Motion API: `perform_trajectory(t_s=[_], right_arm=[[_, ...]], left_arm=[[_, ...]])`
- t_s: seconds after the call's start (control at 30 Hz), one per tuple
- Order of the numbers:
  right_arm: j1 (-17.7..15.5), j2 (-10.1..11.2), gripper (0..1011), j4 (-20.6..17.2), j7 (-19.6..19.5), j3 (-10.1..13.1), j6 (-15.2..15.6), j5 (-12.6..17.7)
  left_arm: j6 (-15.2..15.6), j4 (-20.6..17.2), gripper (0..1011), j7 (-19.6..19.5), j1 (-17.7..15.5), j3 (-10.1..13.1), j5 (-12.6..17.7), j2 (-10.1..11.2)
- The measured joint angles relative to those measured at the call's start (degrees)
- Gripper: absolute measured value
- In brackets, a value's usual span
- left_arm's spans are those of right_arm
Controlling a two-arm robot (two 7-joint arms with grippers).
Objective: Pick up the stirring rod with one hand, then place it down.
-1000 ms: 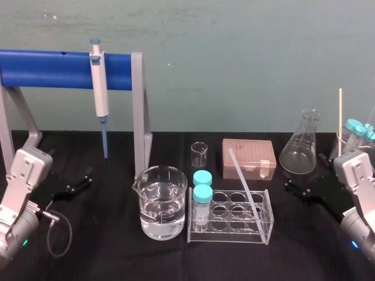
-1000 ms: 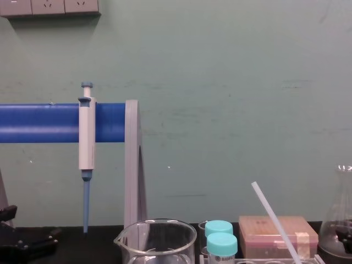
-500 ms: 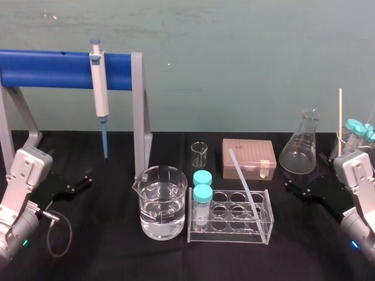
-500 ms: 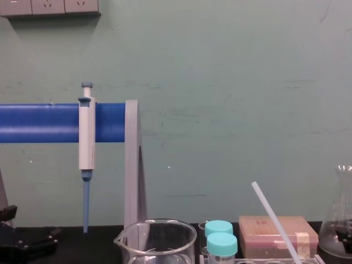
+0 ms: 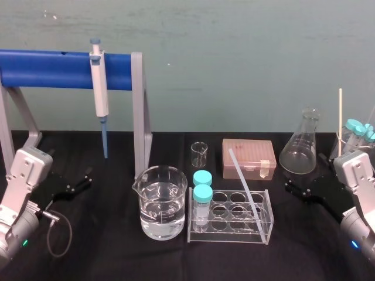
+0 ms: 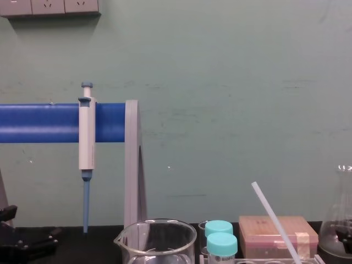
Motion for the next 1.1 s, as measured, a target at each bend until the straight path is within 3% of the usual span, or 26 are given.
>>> perform_trajectory(t_s=[0.23,0.4,0.5,0.63,0.73,0.83,0.97,1.1], right_arm=[[0.0,-0.1,1003,0.1,0.1,0.1,0.0,-0.2],[0.6,-0.5,1003,0.5,1.4,1.5,-0.4,0.3],[0.5,-0.4,1003,-0.6,4.3,3.1,0.1,3.3],[-0.5,0.1,1003,-3.3,9.0,5.4,3.0,9.2],[-1.9,1.2,1003,-6.8,13.7,7.8,7.6,15.2],[-3.0,2.5,1003,-9.7,17.1,9.2,11.8,19.2],[-3.9,3.7,1003,-12.4,20.4,10.1,15.3,21.8],[-3.9,4.3,1003,-13.8,22.9,9.8,17.5,22.4]], left_arm=[[0.0,0.0,1000,0.0,0.0,0.0,0.0,0.0],[0.0,0.0,1000,0.0,0.0,0.0,0.0,0.0],[0.0,0.0,1000,0.0,0.0,0.0,0.0,0.0],[0.0,0.0,1000,0.0,0.0,0.0,0.0,0.0],[0.0,0.0,1000,0.0,0.0,0.0,0.0,0.0],[0.0,0.0,1000,0.0,0.0,0.0,0.0,0.0],[0.0,0.0,1000,0.0,0.0,0.0,0.0,0.0],[0.0,0.0,1000,0.0,0.0,0.0,0.0,0.0]])
